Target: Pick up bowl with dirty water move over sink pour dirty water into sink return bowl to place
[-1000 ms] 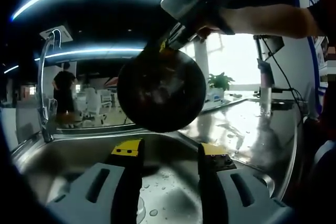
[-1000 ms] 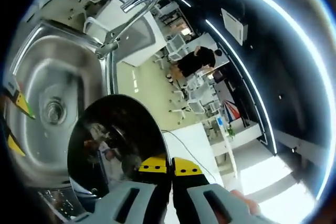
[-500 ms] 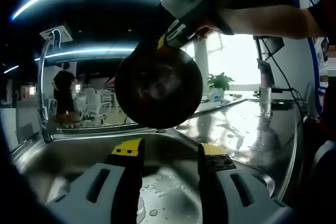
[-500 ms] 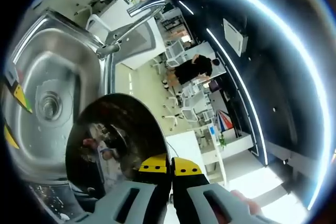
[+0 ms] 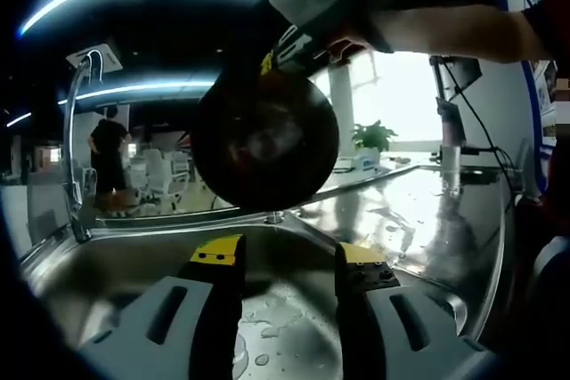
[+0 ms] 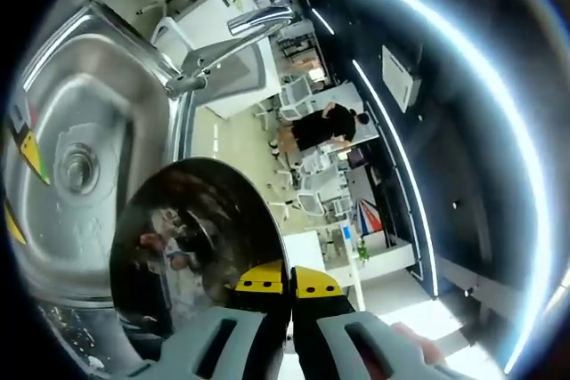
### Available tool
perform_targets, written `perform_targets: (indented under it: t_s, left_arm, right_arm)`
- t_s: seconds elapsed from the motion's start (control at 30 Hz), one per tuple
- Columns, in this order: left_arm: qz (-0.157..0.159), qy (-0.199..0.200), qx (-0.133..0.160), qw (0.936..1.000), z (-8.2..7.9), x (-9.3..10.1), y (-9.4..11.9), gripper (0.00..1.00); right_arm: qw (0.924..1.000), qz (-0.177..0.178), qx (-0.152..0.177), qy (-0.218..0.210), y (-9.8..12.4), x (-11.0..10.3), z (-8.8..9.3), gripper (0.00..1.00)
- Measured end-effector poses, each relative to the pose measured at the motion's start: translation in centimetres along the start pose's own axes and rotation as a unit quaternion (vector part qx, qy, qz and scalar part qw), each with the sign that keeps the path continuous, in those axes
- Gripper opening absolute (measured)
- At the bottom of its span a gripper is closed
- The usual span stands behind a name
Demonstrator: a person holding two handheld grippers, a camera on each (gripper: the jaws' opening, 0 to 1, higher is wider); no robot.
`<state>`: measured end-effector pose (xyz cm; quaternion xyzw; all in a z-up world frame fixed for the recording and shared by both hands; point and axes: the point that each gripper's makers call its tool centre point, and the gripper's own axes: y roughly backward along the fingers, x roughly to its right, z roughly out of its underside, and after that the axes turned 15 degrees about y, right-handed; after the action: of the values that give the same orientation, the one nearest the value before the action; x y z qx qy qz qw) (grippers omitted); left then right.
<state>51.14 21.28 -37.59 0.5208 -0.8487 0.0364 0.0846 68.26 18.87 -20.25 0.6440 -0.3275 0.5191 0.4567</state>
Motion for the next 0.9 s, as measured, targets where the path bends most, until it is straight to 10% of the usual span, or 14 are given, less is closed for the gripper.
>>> perform_targets:
  t_s: [0.9]
  left_arm:
    - [0.003,0.014,0.009,0.9999,-0.4,0.1,0.1,0.39]
  right_arm:
    - [0.9946,0.052,0.018,0.088,0.2,0.4,-1.4,0.00]
